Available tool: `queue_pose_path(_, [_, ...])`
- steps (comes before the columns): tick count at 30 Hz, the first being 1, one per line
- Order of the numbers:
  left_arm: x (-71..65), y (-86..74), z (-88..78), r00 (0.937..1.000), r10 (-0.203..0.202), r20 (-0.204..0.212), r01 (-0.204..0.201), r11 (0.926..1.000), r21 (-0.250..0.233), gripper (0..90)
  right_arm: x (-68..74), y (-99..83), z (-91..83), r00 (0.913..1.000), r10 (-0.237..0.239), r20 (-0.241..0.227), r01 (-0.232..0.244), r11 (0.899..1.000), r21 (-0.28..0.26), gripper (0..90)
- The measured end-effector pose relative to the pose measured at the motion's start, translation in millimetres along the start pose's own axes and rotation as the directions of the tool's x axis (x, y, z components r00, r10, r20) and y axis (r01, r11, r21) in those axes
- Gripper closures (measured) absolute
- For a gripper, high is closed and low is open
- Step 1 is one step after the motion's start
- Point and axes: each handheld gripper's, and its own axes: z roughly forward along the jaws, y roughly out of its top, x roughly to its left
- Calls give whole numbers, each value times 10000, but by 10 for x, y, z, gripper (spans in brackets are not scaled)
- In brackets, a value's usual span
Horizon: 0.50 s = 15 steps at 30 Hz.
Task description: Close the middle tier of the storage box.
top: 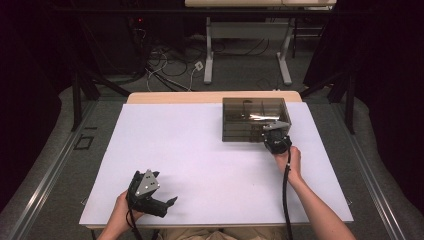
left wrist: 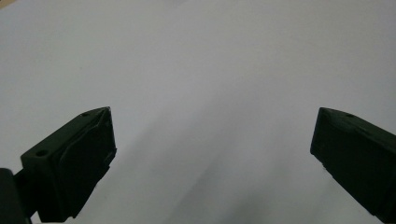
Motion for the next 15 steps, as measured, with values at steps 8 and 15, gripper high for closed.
queue_pose_path(8, [0,0,1,10000,6,2,-6,10000,9,2,2,-2,24,10000,98,17,-98,9999,68,900])
queue_pose_path(15, [0,0,1,10000,1,2,-1,10000,16,2,0,-4,23,9999,160,-32,-160,9999,42,893])
